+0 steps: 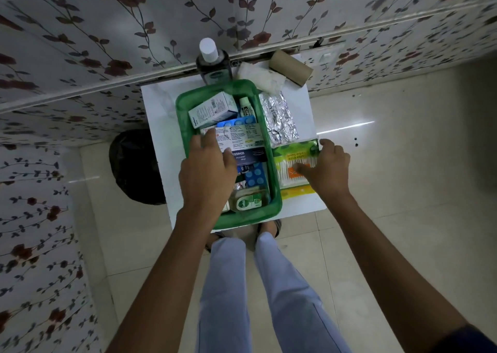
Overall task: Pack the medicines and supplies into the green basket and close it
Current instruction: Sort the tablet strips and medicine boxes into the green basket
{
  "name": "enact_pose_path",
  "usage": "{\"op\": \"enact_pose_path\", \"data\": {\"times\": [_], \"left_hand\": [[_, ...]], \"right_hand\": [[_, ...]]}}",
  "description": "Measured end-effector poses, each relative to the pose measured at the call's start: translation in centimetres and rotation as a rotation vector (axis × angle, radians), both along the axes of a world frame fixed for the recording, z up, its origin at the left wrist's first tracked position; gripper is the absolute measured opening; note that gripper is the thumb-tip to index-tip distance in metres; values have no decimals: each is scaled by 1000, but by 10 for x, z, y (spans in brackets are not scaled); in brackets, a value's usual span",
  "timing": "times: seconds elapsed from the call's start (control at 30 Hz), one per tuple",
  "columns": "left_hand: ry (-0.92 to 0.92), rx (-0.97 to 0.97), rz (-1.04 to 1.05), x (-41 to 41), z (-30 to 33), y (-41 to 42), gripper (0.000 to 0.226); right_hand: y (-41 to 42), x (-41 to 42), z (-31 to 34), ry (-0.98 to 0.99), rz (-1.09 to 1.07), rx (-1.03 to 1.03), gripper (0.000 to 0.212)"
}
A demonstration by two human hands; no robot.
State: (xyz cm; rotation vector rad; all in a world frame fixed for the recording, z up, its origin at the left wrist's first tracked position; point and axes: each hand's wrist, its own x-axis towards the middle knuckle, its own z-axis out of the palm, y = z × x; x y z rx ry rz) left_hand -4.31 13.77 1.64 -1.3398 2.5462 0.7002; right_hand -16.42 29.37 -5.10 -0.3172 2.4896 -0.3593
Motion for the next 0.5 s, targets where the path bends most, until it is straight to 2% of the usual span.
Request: {"op": "enact_pose_path", "data": {"times": [0.1, 0.2, 0.3, 0.4, 0.5], "left_hand": [[267, 13, 78, 9, -2, -4, 35], [419, 66, 154, 21, -7, -8, 27], [517, 128, 222, 32, -12, -8, 25], [600, 141, 313, 41, -12, -8, 22], [657, 119, 407, 45, -13, -11, 21]], "right_hand": [[-3, -1, 6, -56, -46, -19, 61], [-6, -1, 25, -108, -125, -114, 42], [-9, 3, 54, 59, -173, -285, 31], [-18, 6, 87, 232, -178, -478, 33], [-38, 14, 109, 219, -113, -632, 34]]}}
